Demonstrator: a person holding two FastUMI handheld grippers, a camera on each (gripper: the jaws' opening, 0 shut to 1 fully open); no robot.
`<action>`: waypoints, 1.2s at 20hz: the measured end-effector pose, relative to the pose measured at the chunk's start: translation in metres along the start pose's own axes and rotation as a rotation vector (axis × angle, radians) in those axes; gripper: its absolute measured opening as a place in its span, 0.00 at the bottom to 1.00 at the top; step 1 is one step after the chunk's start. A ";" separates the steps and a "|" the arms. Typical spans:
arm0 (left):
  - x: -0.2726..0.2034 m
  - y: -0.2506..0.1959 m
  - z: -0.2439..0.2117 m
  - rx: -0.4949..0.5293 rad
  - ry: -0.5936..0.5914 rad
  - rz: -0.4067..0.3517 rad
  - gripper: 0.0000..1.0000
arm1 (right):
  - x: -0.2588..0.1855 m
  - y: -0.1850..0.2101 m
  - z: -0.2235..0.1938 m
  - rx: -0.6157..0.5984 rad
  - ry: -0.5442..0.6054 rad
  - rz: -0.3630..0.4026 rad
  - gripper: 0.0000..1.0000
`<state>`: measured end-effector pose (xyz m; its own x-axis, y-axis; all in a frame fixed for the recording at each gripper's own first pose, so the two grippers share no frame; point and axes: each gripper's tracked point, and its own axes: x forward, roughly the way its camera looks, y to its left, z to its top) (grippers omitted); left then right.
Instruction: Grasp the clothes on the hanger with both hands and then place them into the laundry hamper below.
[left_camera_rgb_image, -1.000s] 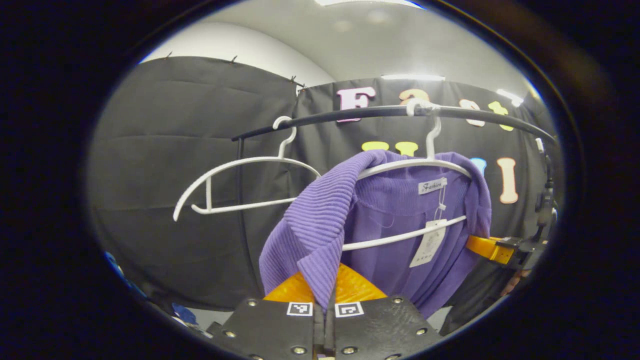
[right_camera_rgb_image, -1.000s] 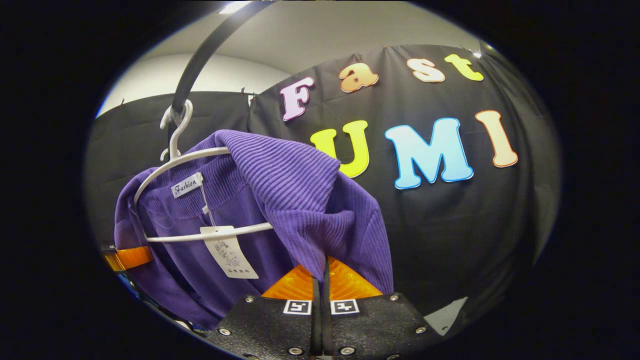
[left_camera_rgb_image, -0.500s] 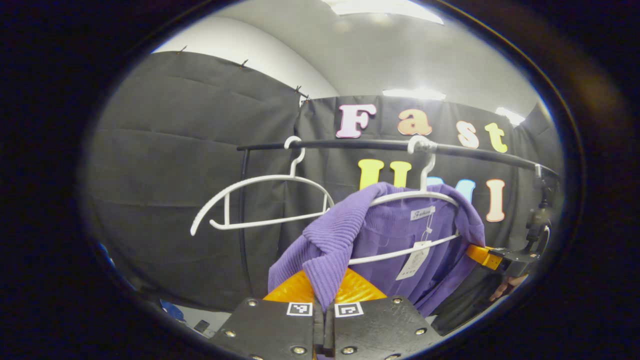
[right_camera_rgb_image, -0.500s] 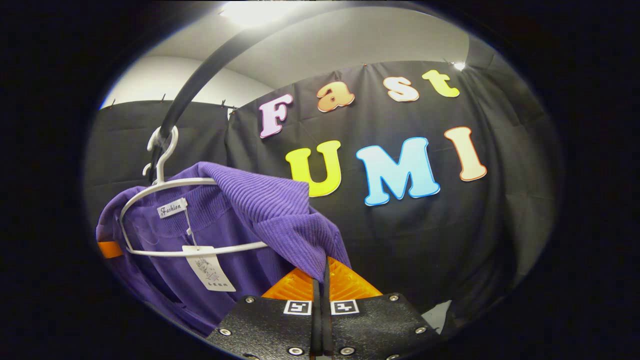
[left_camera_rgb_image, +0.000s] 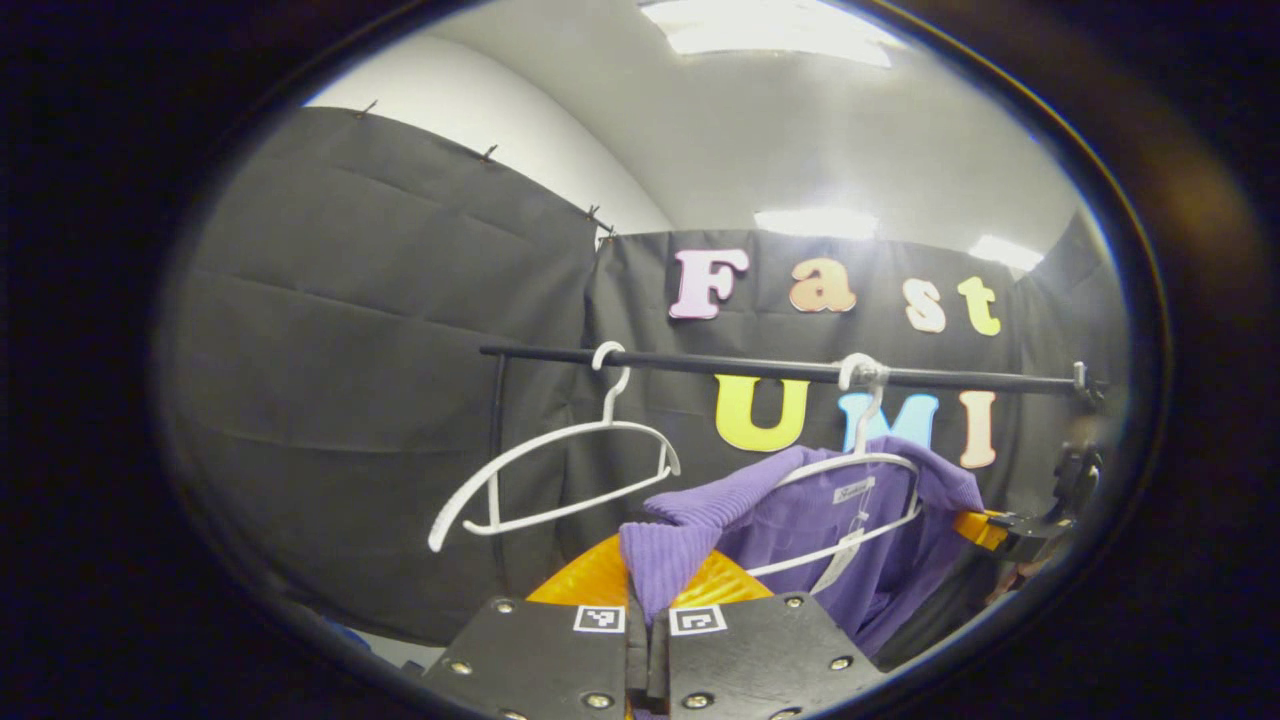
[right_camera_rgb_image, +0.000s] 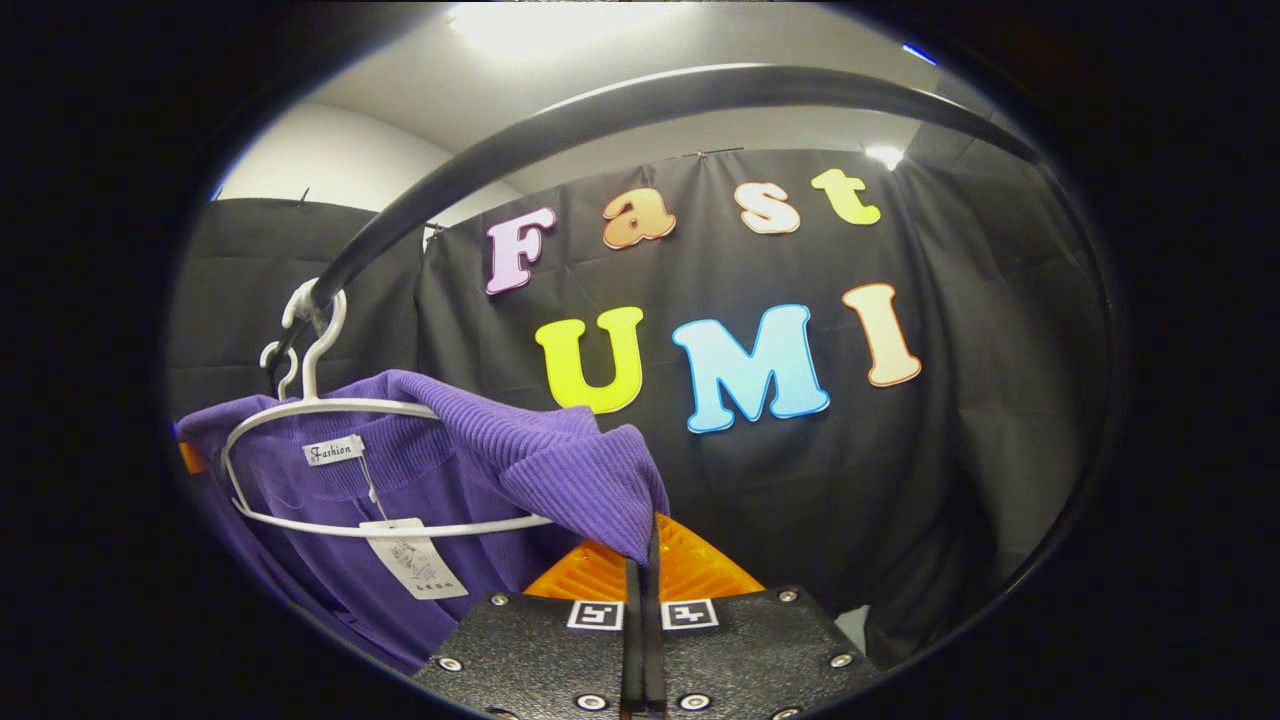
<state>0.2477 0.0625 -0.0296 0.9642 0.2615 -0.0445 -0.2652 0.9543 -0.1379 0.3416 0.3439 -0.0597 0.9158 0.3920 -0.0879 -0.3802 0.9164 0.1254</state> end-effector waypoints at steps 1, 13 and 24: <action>0.001 0.004 0.008 0.001 -0.013 -0.003 0.01 | -0.003 0.000 0.001 0.001 -0.005 -0.008 0.00; 0.009 0.078 0.043 -0.048 -0.031 -0.024 0.01 | -0.026 0.037 0.016 -0.025 -0.050 -0.032 0.00; 0.013 0.117 -0.003 -0.091 0.026 -0.050 0.01 | -0.040 0.063 0.022 -0.086 -0.069 -0.061 0.00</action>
<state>0.2296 0.1773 -0.0490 0.9760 0.2090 -0.0607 -0.2174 0.9487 -0.2295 0.2838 0.3843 -0.0266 0.9431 0.3316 -0.0243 -0.3307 0.9430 0.0368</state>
